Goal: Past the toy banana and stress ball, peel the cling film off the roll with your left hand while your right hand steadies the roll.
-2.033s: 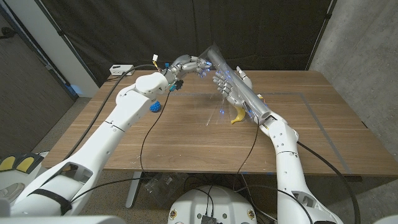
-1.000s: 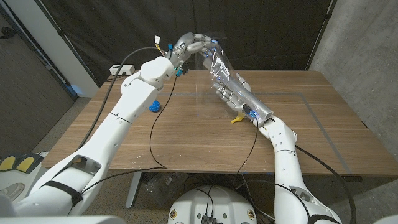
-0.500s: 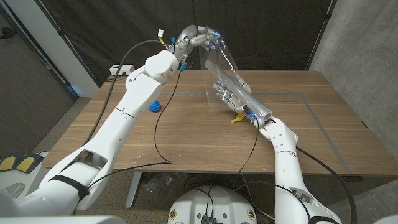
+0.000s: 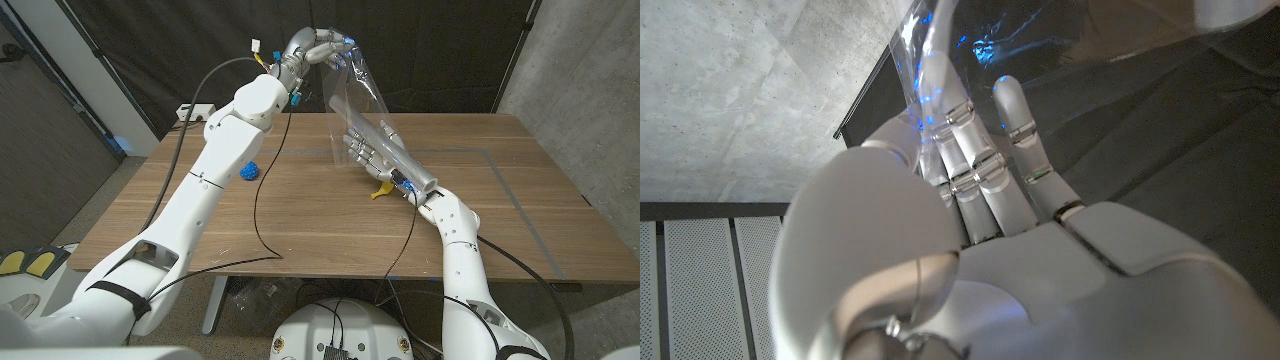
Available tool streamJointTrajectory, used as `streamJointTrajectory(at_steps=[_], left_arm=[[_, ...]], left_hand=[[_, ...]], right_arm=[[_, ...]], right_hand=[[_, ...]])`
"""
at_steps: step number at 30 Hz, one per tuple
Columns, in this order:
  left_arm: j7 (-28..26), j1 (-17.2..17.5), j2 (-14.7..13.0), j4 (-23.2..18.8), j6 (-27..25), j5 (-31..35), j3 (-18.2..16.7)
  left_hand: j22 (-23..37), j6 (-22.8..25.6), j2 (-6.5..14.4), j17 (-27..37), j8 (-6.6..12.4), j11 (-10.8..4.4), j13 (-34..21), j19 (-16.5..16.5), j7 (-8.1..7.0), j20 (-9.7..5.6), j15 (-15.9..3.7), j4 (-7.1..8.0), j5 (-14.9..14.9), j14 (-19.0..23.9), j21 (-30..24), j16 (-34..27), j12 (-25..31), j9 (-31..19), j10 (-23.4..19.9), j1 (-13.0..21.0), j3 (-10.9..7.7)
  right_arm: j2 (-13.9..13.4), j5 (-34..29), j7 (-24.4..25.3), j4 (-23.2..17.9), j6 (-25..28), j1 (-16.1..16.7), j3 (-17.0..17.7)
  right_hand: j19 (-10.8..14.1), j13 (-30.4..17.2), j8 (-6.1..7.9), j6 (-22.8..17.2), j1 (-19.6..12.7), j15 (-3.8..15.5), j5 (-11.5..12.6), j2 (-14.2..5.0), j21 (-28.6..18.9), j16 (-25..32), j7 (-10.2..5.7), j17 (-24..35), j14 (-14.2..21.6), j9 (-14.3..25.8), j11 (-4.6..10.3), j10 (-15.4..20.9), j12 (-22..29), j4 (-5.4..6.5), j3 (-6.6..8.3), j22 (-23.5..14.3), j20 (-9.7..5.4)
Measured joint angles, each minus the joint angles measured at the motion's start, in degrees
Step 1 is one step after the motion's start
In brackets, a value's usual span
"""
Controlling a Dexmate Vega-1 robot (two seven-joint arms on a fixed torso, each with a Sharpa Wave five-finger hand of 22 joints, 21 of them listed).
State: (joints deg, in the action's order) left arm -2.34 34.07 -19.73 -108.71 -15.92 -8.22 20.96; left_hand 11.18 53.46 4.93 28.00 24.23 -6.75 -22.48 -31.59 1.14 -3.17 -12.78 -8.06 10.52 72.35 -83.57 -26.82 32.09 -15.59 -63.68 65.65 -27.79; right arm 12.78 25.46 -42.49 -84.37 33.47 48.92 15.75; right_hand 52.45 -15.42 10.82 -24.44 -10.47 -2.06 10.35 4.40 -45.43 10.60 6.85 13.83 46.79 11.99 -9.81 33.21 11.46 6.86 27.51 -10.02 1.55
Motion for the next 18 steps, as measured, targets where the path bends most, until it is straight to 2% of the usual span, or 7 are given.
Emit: streamJointTrajectory(at_steps=[12,18], left_arm=[[-0.4,-0.3,1.4,0.1,2.8,0.5,-1.1],[-0.4,-0.5,2.1,0.6,4.5,0.8,-1.5]], left_hand=[[-0.3,0.3,0.0,0.6,-0.33,0.00,0.0,0.2,-0.29,0.20,0.02,0.08,-0.2,0.0,-0.6,0.3,-0.2,-0.3,0.0,0.0,-0.41],[-0.3,0.5,-0.9,0.7,-0.33,-0.06,0.0,0.2,-0.12,0.20,0.08,-0.07,-0.2,0.1,-0.8,0.3,-0.2,-0.3,-0.3,0.1,-0.56]], right_arm=[[0.1,-0.2,0.0,0.9,-0.6,-0.5,0.1],[0.3,-0.3,0.1,1.6,-1.0,-1.0,0.1]], right_hand=[[0.0,0.3,0.00,0.0,0.2,0.00,0.0,-0.23,0.3,0.2,0.00,0.0,0.0,0.0,0.00,0.0,0.0,0.00,0.00,0.0,-0.01],[0.0,0.3,0.00,0.0,0.2,-0.20,0.0,-0.22,0.3,0.2,0.00,0.0,-0.2,-0.3,0.00,0.0,0.2,0.01,0.00,0.0,-0.01]])
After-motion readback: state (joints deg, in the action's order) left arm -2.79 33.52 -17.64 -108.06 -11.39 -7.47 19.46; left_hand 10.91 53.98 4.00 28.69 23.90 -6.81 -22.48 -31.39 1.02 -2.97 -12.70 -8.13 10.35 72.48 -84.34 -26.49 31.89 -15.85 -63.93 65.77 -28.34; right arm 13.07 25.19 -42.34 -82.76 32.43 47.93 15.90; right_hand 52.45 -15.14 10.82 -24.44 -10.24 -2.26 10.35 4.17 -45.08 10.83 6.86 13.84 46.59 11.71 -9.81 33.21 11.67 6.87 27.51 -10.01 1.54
